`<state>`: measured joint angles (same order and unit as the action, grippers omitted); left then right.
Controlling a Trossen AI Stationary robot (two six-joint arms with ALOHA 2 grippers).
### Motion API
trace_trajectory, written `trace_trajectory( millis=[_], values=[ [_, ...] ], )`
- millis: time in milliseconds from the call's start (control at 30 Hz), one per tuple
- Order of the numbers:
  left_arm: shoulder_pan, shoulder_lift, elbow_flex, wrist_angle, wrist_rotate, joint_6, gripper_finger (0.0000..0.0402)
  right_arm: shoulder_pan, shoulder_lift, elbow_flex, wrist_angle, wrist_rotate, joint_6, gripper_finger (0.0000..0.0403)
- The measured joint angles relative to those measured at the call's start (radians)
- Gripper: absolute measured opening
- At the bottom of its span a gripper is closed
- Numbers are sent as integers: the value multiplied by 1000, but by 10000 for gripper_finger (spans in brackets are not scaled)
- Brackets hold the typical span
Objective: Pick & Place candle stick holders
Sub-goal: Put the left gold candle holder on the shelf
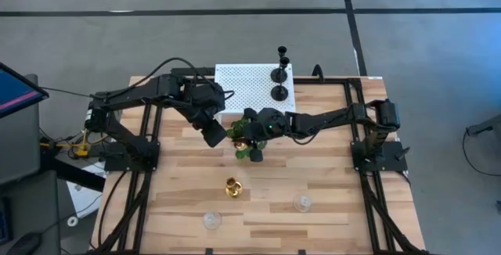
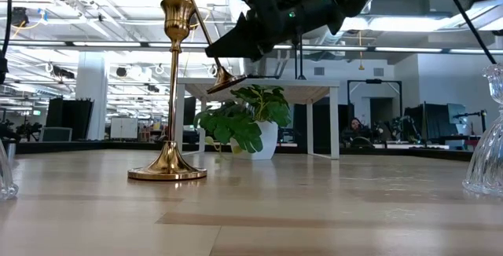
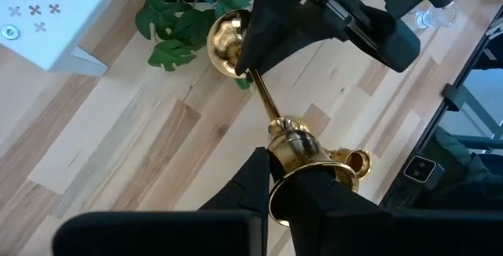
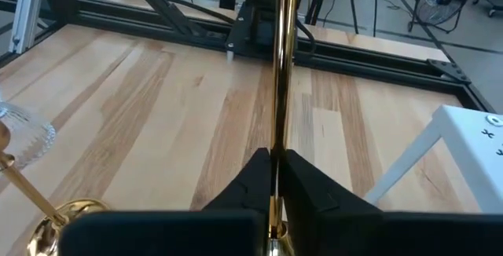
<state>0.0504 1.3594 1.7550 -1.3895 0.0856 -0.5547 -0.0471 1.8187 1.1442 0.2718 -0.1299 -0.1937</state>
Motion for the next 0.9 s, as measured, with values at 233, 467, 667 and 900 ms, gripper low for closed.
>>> trace_trajectory(
  millis=[233,467,667,900],
  values=[
    [1,0,0,7,37,0,42,1,0,0,2,-3,0,4],
    [1,-34,-1,12,84,0,51,2,-29,-1,-24,-3,-1,2],
    [0,-123,0,22,126,-2,52,-1,-56,-4,-89,8,-25,1],
    [-6,-224,0,72,-2,58,53,3,-82,-1,-73,56,-26,1]
  ],
)
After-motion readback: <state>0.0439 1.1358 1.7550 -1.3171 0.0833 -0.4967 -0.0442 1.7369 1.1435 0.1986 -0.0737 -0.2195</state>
